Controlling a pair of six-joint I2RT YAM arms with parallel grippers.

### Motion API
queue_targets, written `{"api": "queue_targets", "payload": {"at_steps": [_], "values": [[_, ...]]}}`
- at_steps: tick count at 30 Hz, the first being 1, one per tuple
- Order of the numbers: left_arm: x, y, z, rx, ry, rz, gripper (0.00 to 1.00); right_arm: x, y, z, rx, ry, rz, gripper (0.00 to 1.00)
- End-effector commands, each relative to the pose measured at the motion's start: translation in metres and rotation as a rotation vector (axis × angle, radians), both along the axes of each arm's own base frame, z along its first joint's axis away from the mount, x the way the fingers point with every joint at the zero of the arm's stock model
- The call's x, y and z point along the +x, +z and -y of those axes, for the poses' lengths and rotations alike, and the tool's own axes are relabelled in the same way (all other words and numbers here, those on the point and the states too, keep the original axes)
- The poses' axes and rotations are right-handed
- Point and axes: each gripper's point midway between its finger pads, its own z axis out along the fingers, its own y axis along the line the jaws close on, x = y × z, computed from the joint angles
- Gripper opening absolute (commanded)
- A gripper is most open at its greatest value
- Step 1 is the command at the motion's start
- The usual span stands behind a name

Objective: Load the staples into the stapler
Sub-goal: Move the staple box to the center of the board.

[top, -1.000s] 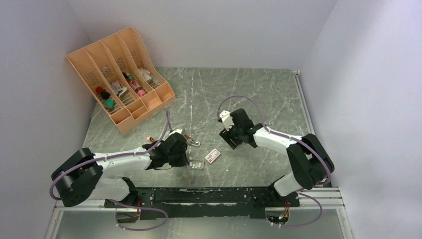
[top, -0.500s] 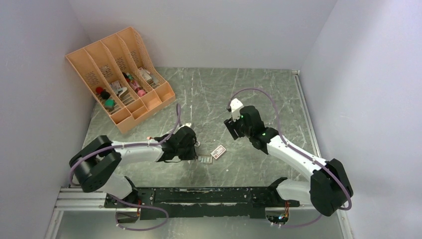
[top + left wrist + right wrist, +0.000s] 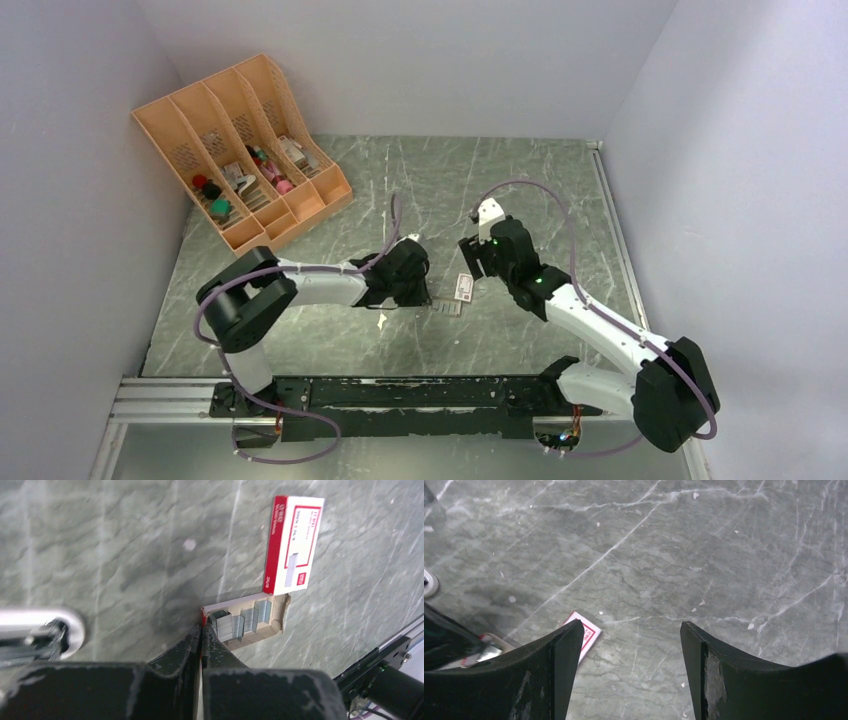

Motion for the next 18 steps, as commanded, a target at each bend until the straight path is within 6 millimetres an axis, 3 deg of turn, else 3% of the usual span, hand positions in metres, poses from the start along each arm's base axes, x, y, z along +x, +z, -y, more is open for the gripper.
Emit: {"api": "queue_targets", "payload": {"at_steps": [1, 8, 11, 14, 18], "values": [[0.010, -0.002, 0.020, -0.003, -0.015, 0.003, 0.07, 0.006, 0.018, 0.004, 0.111, -0.117, 0.058, 0.75], [0.023, 0.005, 0.033, 0.000, -0.011, 0.021, 0.08, 0.005, 0.023, 0.011, 0.242, -0.264, 0.054, 0.73], [0.020, 0.016, 0.030, -0.019, -0.018, 0.034, 0.19, 0.004, 0.027, 0.015, 0.285, -0.328, 0.055, 0.70], [0.018, 0.032, 0.025, -0.036, -0.022, 0.058, 0.36, 0.003, 0.030, 0.017, 0.326, -0.378, 0.039, 0.69], [0.019, 0.059, 0.017, -0.059, -0.017, 0.113, 0.42, -0.003, 0.026, 0.011, 0.340, -0.403, -0.052, 0.69]]}}
